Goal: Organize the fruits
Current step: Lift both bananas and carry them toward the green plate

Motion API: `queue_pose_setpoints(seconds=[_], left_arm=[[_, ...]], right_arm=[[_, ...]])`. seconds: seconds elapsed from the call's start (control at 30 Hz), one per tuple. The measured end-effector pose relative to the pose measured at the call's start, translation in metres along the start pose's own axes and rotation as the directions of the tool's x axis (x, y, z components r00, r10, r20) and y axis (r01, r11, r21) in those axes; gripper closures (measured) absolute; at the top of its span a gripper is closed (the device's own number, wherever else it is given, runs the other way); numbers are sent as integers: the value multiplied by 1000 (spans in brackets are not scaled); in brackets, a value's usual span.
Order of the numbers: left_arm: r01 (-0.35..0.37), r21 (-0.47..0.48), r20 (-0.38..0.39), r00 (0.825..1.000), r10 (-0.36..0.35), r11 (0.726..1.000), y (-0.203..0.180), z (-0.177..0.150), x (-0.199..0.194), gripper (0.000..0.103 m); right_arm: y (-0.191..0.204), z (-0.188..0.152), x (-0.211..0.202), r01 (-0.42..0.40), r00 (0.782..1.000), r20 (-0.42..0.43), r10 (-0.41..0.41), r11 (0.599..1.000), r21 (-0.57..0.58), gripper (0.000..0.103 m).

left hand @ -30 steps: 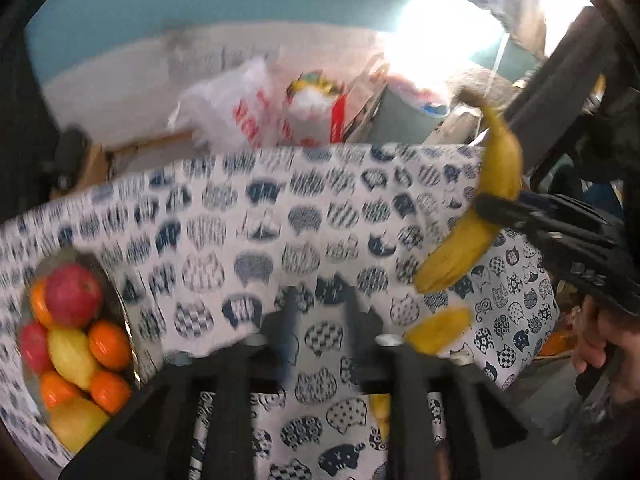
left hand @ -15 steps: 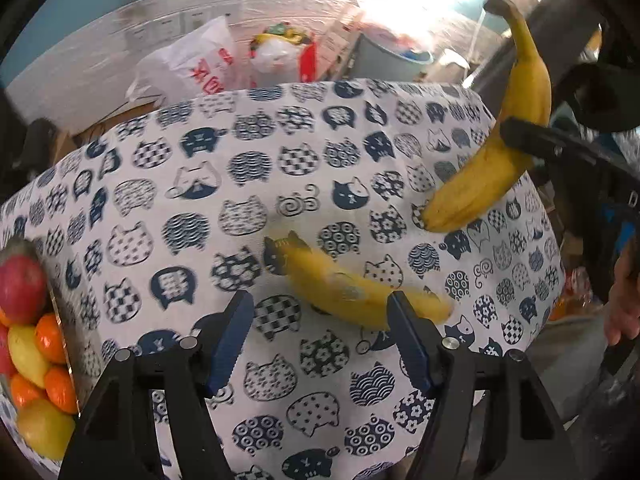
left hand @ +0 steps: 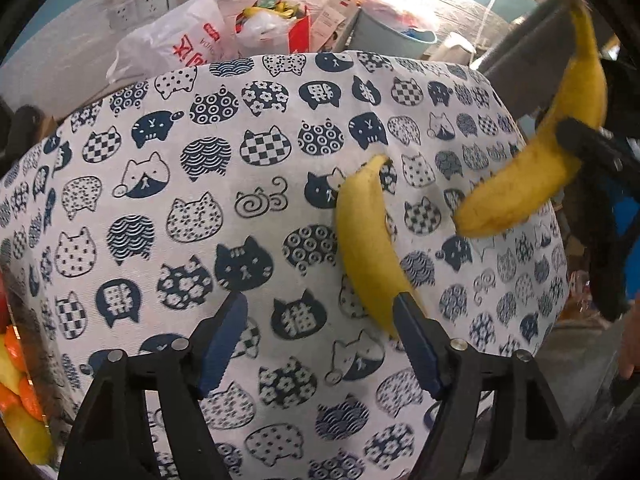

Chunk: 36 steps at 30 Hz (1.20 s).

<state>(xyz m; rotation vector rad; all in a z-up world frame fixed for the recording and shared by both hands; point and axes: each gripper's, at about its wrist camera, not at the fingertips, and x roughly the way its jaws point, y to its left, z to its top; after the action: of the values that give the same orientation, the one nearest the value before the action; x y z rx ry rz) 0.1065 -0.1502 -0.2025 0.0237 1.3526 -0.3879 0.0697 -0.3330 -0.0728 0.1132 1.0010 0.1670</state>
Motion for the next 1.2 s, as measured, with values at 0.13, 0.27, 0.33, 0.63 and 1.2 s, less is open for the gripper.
queue_pose_setpoints(seconds=[0.13,0.27,0.33,0.63,1.2], left_arm=[[-11,-10,1,1000,11,1000,-7,12,12,26],[-8,-34,-12,1000,8,999,-13,21,25,24],[-6,-34,-19,1000,5,999,-17,24,30,22],[-59,-25,-71,996,58,998,-34,32,65,22],[-84,90,3,996,84,992,-54,30,52,65]], right_arm=[[-4,-2,0,15,1000,-1,-15,1000,-3,70],[-12,-6,1,25,1000,-8,-25,1000,10,70],[-17,-7,2,33,999,-12,-33,999,21,70],[-39,-13,8,62,998,-33,-60,996,65,70],[-36,-12,17,54,997,-50,-51,997,59,70]])
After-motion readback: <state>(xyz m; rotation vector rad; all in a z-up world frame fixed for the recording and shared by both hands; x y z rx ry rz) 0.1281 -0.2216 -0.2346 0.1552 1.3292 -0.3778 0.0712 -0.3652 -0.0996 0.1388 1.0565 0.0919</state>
